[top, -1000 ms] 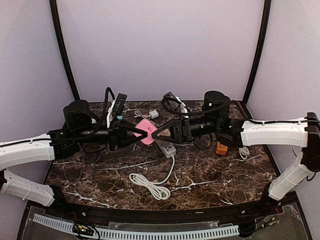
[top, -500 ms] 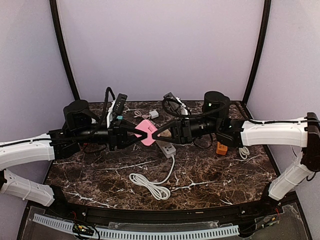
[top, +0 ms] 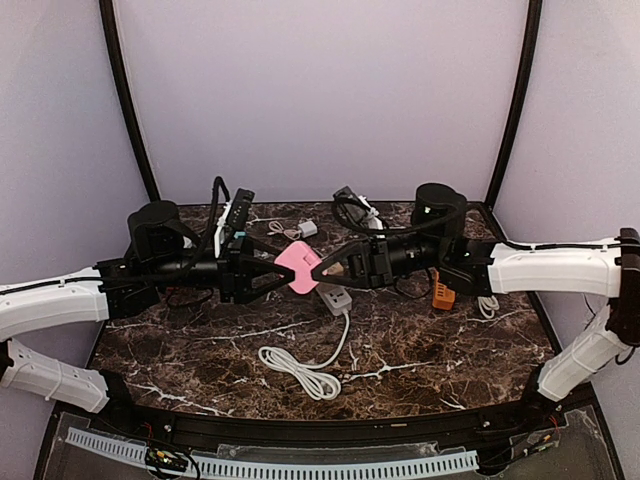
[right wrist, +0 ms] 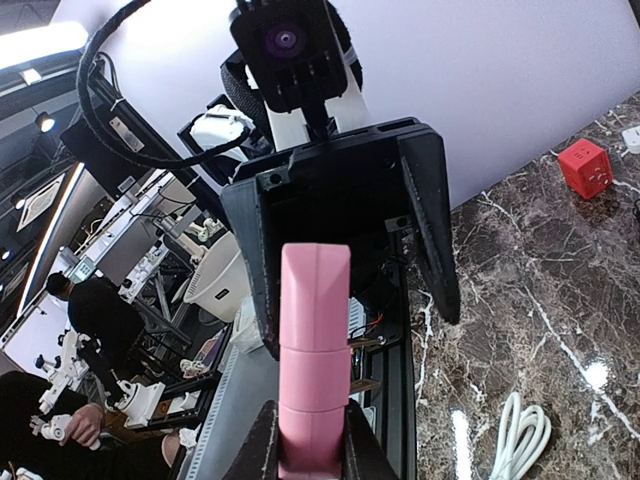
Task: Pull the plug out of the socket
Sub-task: Adjust the plug.
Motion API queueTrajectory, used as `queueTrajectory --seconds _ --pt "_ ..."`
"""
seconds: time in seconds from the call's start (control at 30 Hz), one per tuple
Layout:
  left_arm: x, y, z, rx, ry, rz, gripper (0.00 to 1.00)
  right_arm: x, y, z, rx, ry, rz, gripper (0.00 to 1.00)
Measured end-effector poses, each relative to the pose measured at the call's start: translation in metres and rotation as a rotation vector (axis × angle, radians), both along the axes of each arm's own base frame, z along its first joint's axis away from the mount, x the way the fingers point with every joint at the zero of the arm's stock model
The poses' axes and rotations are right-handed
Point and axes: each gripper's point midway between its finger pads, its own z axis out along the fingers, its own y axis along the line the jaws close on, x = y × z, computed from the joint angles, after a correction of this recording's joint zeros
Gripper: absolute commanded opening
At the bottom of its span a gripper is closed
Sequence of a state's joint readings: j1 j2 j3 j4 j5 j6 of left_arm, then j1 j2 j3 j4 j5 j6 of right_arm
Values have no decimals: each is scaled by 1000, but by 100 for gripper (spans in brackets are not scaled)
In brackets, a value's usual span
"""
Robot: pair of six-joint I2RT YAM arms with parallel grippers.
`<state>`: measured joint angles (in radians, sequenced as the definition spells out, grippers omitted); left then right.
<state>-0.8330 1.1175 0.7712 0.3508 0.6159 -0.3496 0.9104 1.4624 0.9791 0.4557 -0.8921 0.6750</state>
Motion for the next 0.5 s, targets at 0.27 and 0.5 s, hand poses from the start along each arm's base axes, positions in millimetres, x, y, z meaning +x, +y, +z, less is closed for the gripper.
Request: queueTrajectory --seconds 0.27,0.5 --pt "11 6 -2 18 -17 75 68 4 -3 -3 -6 4 -11 0" --pt "3 0 -4 6 19 8 36 4 -3 -5 -9 3 -14 0"
